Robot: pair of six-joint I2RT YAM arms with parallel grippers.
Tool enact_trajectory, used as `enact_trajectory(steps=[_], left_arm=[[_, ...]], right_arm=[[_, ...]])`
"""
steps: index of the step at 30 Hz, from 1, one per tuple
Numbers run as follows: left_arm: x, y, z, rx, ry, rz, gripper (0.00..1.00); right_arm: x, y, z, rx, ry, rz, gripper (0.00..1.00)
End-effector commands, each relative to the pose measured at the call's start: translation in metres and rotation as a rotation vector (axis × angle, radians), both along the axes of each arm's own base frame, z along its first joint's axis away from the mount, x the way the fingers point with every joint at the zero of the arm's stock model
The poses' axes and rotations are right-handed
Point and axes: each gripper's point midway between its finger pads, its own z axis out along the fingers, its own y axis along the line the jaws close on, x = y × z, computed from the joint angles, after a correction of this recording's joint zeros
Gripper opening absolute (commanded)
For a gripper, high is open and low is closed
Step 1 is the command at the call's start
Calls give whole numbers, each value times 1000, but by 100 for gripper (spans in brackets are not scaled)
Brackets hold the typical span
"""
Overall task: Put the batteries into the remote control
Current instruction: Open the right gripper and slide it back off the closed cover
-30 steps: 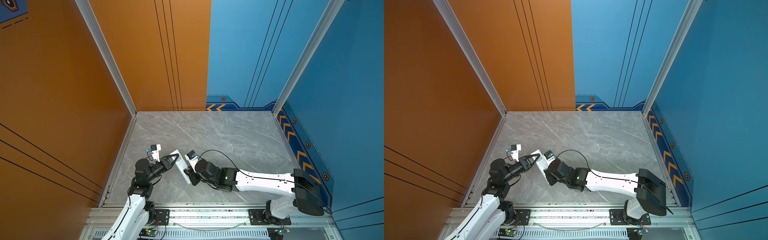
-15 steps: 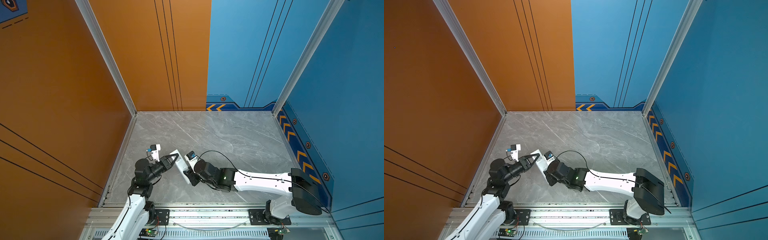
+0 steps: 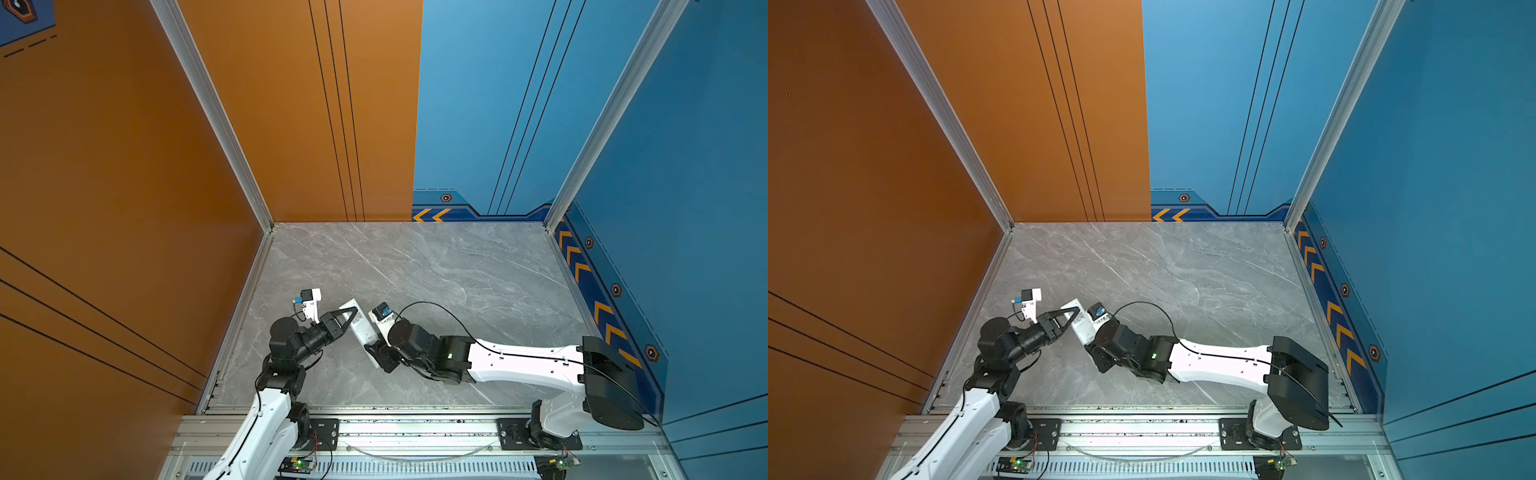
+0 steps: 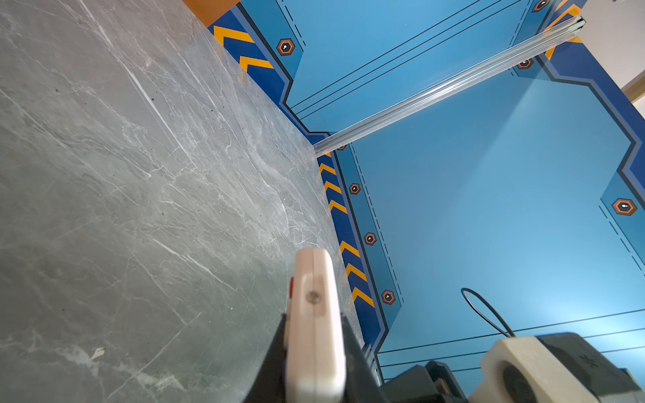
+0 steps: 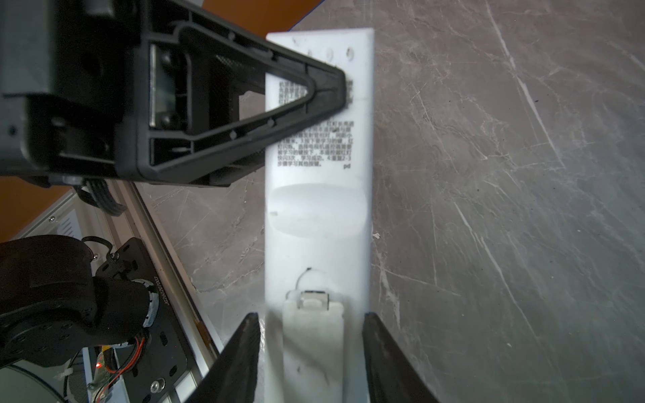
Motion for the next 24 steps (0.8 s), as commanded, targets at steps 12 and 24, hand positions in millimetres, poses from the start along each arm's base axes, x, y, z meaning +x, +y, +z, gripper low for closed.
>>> enact_trajectory(steps=[12,24], left_arm=[[-1,0,5,-13,-22,-7,0],[-1,0,5,-13,-23,-7,0]], right_arm=[[9,-24,10,27,19,-48,45],[15,-24,-3,6,34,-58,44]])
